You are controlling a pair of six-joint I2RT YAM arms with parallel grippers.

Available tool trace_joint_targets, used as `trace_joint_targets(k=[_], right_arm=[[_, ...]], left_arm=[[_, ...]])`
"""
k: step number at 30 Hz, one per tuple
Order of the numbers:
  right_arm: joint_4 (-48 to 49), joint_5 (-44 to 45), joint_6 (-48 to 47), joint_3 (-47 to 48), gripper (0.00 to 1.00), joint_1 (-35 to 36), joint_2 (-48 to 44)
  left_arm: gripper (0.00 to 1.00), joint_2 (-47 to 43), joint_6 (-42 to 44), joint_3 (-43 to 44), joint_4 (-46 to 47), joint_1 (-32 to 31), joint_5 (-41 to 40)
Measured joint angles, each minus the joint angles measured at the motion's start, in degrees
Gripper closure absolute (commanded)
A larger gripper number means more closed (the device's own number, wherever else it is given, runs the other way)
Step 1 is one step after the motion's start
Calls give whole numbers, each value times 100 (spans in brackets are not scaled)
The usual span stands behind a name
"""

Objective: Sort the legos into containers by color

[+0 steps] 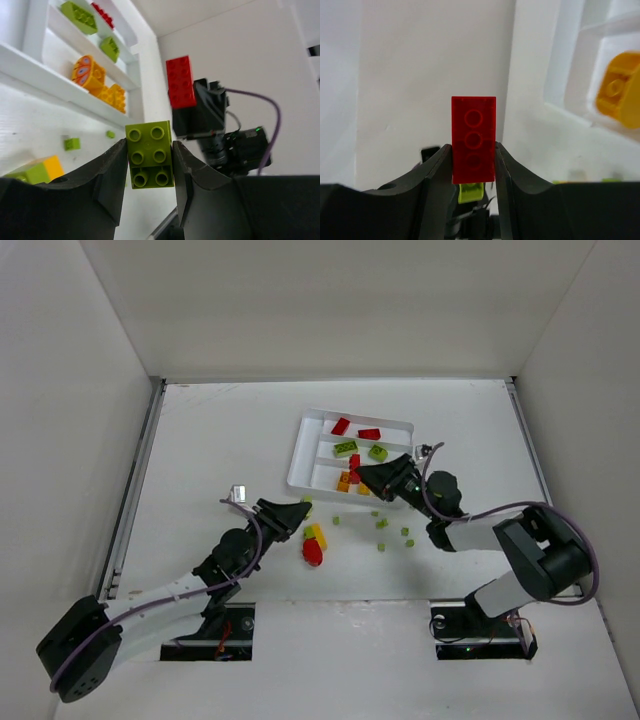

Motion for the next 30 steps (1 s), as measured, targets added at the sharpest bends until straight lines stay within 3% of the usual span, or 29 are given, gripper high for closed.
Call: trace_joint_targets(k=[7, 16, 21, 30], right_arm=[[-2221, 881, -778, 901, 68, -723, -79], [-4809, 2212, -2253, 3147, 68, -957, 562], [-5685, 2352, -2656, 3928, 68, -1215, 1344], [-6336, 1821, -2459, 4286, 66, -1659, 1982]], left_arm=[[86, 752, 407, 407, -334, -249, 7], [85, 929, 811, 588, -555, -605, -2], [85, 922, 914, 588, -656, -651, -20], [84, 920, 953, 586, -656, -669, -17]])
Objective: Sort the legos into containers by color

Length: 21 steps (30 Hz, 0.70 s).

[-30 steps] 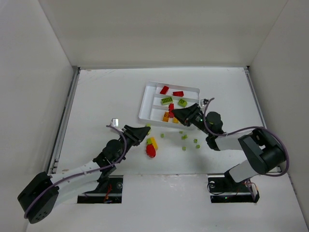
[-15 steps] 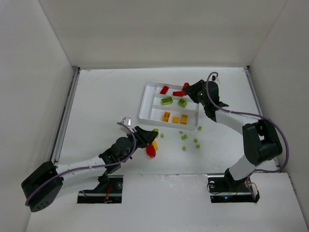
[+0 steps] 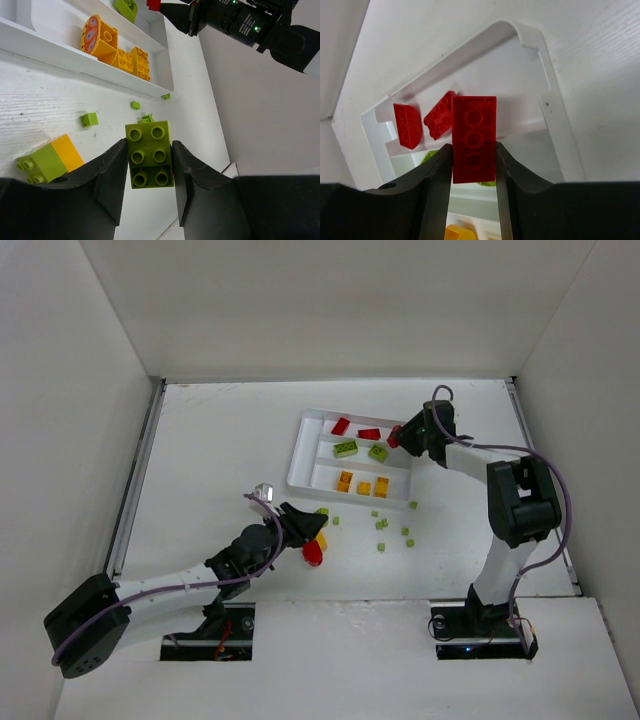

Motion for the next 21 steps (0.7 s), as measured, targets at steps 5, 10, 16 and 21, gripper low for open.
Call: trace_joint_targets(k=[5, 10, 16, 21], right_arm=[[13, -262, 323, 85, 65, -205, 133], [63, -396, 623, 122, 49, -304, 247], [214, -459, 793, 133, 38, -310, 262], [382, -476, 789, -35, 41, -310, 2]], left_arm=[[84, -81, 31, -2, -4, 4, 4], [84, -101, 59, -2, -4, 4, 22], [83, 4, 94, 0, -4, 4, 39], [83, 409, 260, 363, -195, -13, 140]])
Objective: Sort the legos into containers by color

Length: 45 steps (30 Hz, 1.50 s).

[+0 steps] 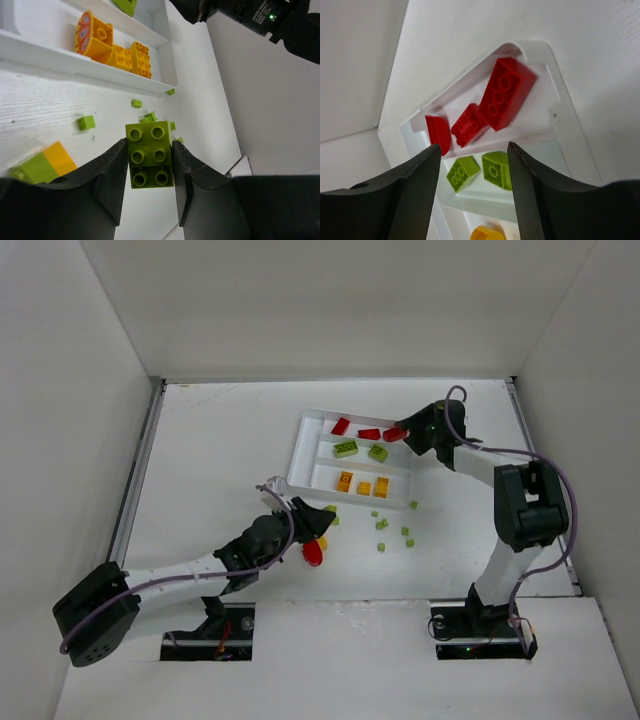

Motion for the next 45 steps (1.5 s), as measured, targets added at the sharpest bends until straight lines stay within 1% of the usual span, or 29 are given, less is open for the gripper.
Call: trace_joint_targets(k=[1, 2, 3, 4, 6, 8, 12, 17, 20, 25, 29, 33, 36, 38, 40, 44, 45], right_arm=[[105, 2, -9, -177, 43, 0, -195], [219, 26, -28, -380, 48, 9, -426], [352, 72, -50, -625, 57, 17, -697], [490, 144, -87, -892, 70, 39, -1003], [804, 424, -181, -1523, 84, 133, -1711], [1019, 780, -278, -2144, 87, 302, -2457], [1178, 1574, -452, -3228, 86, 756, -3805], [968, 2269, -557, -4041, 78, 1167, -4852], [737, 2479, -599, -4385, 76, 1228, -5493], [520, 2649, -741, -4780, 73, 1178, -6398], [385, 2627, -820, -4878, 73, 1091, -6636], [374, 2564, -846, -4881, 72, 1075, -6651], [376, 2546, -872, -4881, 68, 1075, -6651], [376, 2546, -885, -4881, 62, 1075, -6662], [374, 2535, -898, -4881, 61, 1075, -6695], [385, 2531, -907, -4881, 61, 1075, -6749], [385, 2527, -907, -4881, 61, 1075, -6738]], left_arm=[[83, 129, 61, 170, -63, -17, 13], [83, 267, 136, 363, -116, -37, 28], [83, 426, 221, 570, -149, -61, 37], [83, 605, 313, 800, -190, -74, 44], [83, 1036, 496, 1283, -247, -96, 66], [83, 1537, 675, 1786, -308, -96, 98], [83, 2618, 1064, 2859, -597, -68, 155], [83, 3971, 1484, 4242, -1023, 55, 251], [83, 4819, 1687, 5147, -1300, 140, 299], [83, 5847, 1921, 6282, -1696, 271, 372], [82, 6417, 2020, 7040, -2052, 363, 439], [81, 6808, 2155, 7639, -2267, 431, 470], [75, 7014, 2269, 7969, -2363, 431, 463], [72, 7123, 2323, 8120, -2387, 422, 461], [70, 7193, 2356, 8172, -2426, 415, 463], [70, 7232, 2396, 8174, -2542, 420, 463], [68, 7232, 2400, 8174, -2551, 422, 463]])
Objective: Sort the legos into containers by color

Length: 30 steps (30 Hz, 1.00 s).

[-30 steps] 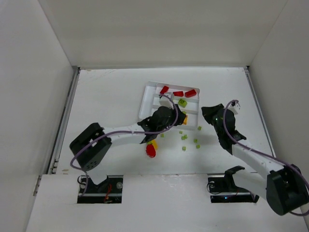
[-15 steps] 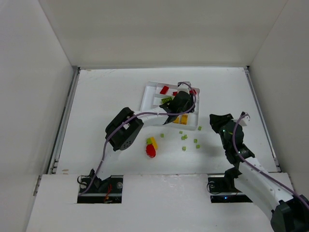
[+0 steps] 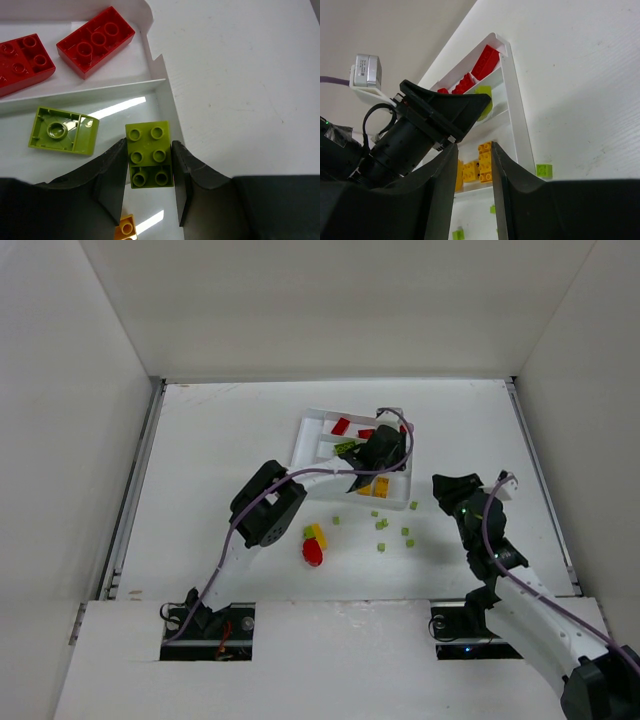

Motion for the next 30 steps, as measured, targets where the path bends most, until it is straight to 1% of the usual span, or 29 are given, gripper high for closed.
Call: trace_joint_targets(k=[1, 4, 5, 10, 12, 14, 16, 19, 22, 26, 30], right_arm=[[0, -2, 0, 0, 60, 0, 13], [7, -2, -4, 0, 58, 0, 72], [9, -2, -9, 0, 58, 0, 101], [26, -4, -20, 0, 58, 15, 238], [46, -24, -28, 0, 61, 42, 280], [63, -37, -68, 0, 65, 101, 297], [138, -63, -142, 0, 69, 232, 350], [313, -131, -269, 28, 74, 566, 629], [372, -199, -378, 184, 75, 1008, 1156], [420, -232, -516, 452, 71, 1530, 1707], [492, -254, -616, 647, 61, 1775, 2026]], left_arm=[[65, 0, 4, 0, -4, 2, 2], [49, 0, 39, 0, -11, 11, 2], [47, 0, 57, 2, -17, 11, 4], [45, 0, 103, 0, -15, 22, 4], [47, -2, 118, 0, -17, 35, 7], [50, -48, 122, -46, 2, 63, 4], [51, -278, 120, -337, 17, 116, 13], [52, -1001, 81, -1161, 33, 234, 31], [52, -2103, -2, -2247, 107, 393, 11], [51, -3860, -142, -3794, 275, 570, -216], [50, -5506, -280, -5278, 240, 442, -623]])
